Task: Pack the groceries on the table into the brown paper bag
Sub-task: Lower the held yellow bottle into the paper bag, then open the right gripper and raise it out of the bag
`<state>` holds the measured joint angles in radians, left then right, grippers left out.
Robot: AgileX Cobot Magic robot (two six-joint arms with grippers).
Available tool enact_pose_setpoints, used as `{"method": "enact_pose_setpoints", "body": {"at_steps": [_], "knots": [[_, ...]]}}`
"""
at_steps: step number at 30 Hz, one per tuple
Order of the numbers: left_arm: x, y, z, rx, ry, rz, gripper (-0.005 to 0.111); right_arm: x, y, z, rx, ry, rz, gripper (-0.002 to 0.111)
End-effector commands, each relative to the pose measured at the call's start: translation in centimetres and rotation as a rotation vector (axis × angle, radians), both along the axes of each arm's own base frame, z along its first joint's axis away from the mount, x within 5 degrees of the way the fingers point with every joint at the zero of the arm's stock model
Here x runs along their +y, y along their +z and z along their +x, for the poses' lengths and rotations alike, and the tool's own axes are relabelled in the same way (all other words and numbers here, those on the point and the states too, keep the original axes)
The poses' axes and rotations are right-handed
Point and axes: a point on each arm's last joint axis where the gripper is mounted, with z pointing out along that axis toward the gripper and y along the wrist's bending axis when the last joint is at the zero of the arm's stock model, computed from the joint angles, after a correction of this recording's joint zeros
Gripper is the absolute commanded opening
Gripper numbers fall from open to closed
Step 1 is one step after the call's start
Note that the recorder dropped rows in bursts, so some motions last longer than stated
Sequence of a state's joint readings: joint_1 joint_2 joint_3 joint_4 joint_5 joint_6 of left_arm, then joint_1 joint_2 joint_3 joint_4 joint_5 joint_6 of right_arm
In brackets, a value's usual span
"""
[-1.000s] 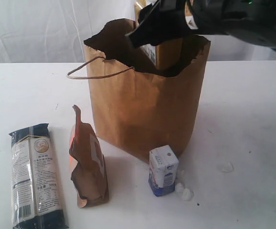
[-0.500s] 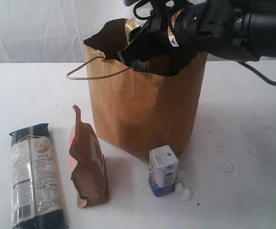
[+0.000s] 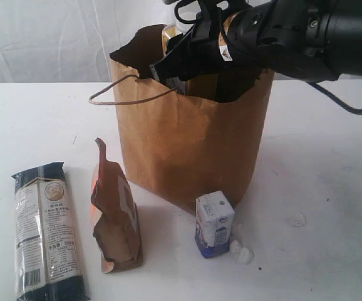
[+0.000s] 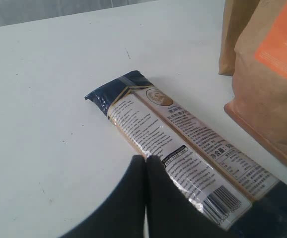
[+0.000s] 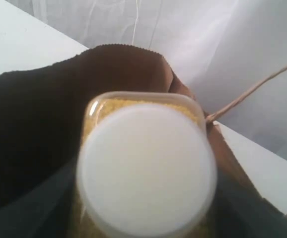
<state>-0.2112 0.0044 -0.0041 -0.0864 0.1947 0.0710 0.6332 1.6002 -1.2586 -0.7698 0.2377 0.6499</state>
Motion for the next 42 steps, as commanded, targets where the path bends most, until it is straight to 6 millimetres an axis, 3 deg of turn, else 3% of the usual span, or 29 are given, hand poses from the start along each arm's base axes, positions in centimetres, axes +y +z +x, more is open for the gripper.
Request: {"method": "enact_pose_setpoints", "body": {"at_steps": [1,5,12,14,25,36,42], "knots": [[0.0,-0.1,0.0,0.001,0.001,-0.008,0.0,-0.5,1.2,-0.3,-0.01,-0.016,0.037,0.0],[0.0,-0.1,0.0,0.001,0.001,-0.008,0.0,-0.7,1.4,-0.5,0.01,-0.035,0.063,0.01],[0.0,-0.1,0.0,0.001,0.001,-0.008,0.0,-1.7,3.3,-1.6,-0.015,-0.06,0.08,0.055],[0.0,-0.1,0.0,0.001,0.001,-0.008,0.0,-1.9,3.8,-1.9,-0.025,-0.058,0.088,0.062],[0.0,-0.1,0.0,0.001,0.001,-0.008,0.0,-1.8,5.1,-3.5,-0.035,-0.049,0.092,0.063],[0.0,-0.1,0.0,0.001,0.001,-0.008,0.0,-2.3,7.3,-7.0,-0.034,-0.06,0.069,0.062],[0.0,-0.1,0.0,0.001,0.001,-0.008,0.0,-3.9,7.5,-9.5,-0.022,-0.077,0.049,0.051]]}}
